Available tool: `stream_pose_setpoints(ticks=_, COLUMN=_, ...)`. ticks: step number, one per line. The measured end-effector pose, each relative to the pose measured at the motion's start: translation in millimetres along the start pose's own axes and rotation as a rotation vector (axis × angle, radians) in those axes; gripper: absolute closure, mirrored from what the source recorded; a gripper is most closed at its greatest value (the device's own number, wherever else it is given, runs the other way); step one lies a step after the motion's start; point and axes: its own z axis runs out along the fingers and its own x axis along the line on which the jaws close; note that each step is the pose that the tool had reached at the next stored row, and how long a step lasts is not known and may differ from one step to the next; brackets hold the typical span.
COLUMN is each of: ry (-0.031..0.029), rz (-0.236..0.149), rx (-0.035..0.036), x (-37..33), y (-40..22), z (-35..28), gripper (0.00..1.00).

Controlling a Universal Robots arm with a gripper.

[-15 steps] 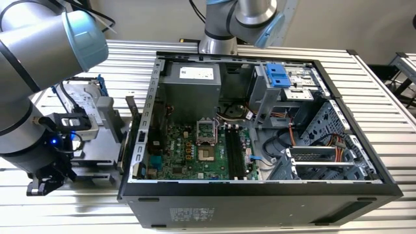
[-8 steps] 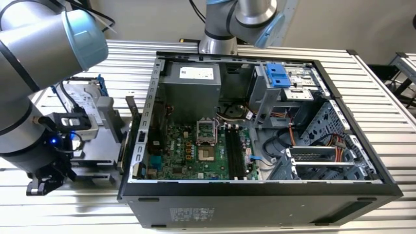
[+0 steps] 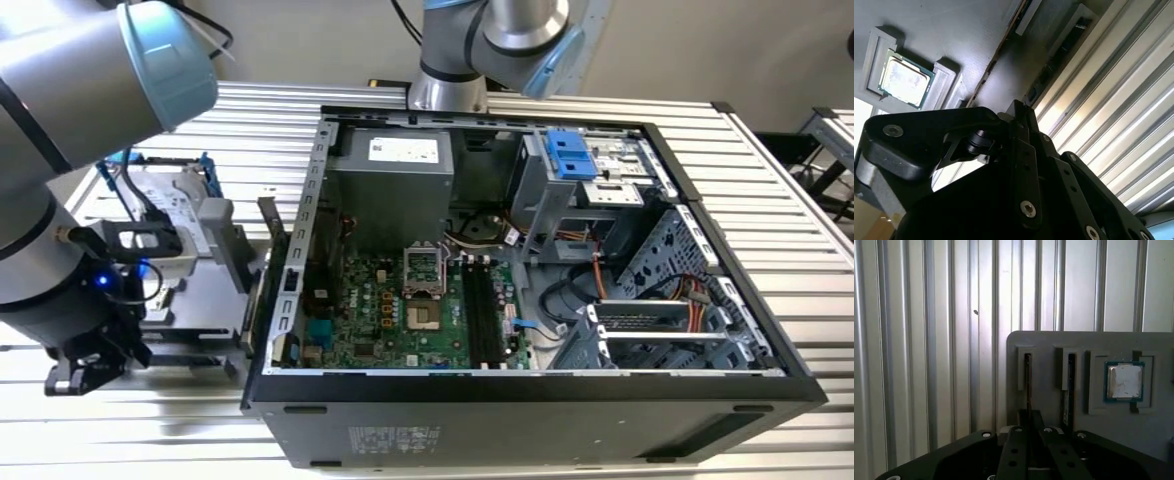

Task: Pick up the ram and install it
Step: 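Pick up the ram and move it above insertion slot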

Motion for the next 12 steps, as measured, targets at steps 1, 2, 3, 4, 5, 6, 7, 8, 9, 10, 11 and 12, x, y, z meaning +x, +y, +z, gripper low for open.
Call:
stream_pose_setpoints(ticks=1, ry=0.0, rz=0.0, rx=0.0001, x=0.0, y=0.0, z=-0.8, gripper=1.0)
stream_pose_setpoints(ticks=2, ry=-0.0001, rz=0.0, rx=0.0002, x=-0.1, y=0.0, z=-1.6, gripper=1.0)
stream_pose_setpoints(ticks=3, ry=-0.0001, rz=0.0, rx=0.0002, x=-0.1, y=0.1, z=-2.5, gripper=1.0)
stream_pose_setpoints(ticks=4, ry=0.0, rz=0.0, rx=0.0002, x=-0.2, y=0.1, z=-3.8, gripper=1.0)
stream_pose_setpoints(ticks=5, ry=0.0, rz=0.0, rx=0.0001, x=-0.3, y=0.1, z=-5.2, gripper=1.0)
stream_pose_setpoints(ticks=6, ry=0.0, rz=0.0, rx=0.0002, x=-0.3, y=0.1, z=-6.5, gripper=1.0)
stream_pose_setpoints(ticks=7, ry=0.0, rz=0.0, rx=0.0001, x=-0.4, y=0.1, z=-7.5, gripper=1.0)
stream_pose_setpoints(ticks=8, ry=0.0, rz=0.0, rx=0.0001, x=-0.4, y=0.1, z=-8.5, gripper=1.0)
stream_pose_setpoints(ticks=9, ry=0.0001, rz=0.0, rx=0.0001, x=-0.5, y=0.2, z=-9.7, gripper=1.0)
stream_pose_setpoints(ticks=10, ry=0.0, rz=0.0, rx=0.0002, x=-0.5, y=0.2, z=-10.9, gripper=1.0)
stream_pose_setpoints(ticks=11, ry=0.0, rz=0.0, rx=0.0002, x=-0.6, y=0.2, z=-12.2, gripper=1.0)
stream_pose_setpoints(ticks=12, ry=0.0, rz=0.0, rx=0.0001, x=-0.7, y=0.2, z=-13.8, gripper=1.0)
